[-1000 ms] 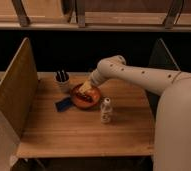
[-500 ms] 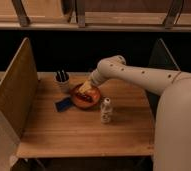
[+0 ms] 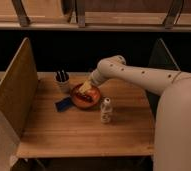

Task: Knock the bottle over

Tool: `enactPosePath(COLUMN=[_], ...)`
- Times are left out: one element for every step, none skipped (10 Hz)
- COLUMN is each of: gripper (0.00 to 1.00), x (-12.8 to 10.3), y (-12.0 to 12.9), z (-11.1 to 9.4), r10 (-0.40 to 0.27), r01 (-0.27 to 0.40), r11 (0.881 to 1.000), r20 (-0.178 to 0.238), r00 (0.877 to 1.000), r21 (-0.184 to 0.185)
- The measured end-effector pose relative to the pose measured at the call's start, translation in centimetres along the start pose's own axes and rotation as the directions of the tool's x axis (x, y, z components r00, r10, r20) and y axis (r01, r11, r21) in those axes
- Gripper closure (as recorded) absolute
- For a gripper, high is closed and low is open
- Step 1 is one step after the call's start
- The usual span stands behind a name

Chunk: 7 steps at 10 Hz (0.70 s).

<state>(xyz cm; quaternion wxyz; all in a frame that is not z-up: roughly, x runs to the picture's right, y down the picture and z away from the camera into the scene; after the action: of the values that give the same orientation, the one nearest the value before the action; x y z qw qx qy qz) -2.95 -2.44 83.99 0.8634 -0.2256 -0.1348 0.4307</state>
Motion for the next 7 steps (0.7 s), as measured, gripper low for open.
enactPosePath(gripper=[0.27, 0.38, 0.47, 0.57, 0.69, 0.79, 0.87], x=[0.0, 0.0, 0.0, 0.0, 0.0, 0.0, 0.02], y=[0.0, 0.0, 0.0, 0.0, 0.0, 0.05, 0.19], z=[0.0, 0.0, 0.0, 0.0, 0.0, 0.01, 0.0], r10=[0.0, 0.0, 0.0, 0.0, 0.0, -0.002, -0.008], r01=[0.0, 0.0, 0.0, 0.0, 0.0, 0.002, 0.008], r11=[1.0, 1.0, 1.0, 1.0, 1.0, 1.0, 1.0], r20=[0.0, 0.0, 0.0, 0.0, 0.0, -0.001, -0.005], r00=[1.0, 1.0, 1.0, 1.0, 1.0, 1.0, 1.0], r21=[0.0, 0.0, 0.0, 0.0, 0.0, 0.0, 0.0])
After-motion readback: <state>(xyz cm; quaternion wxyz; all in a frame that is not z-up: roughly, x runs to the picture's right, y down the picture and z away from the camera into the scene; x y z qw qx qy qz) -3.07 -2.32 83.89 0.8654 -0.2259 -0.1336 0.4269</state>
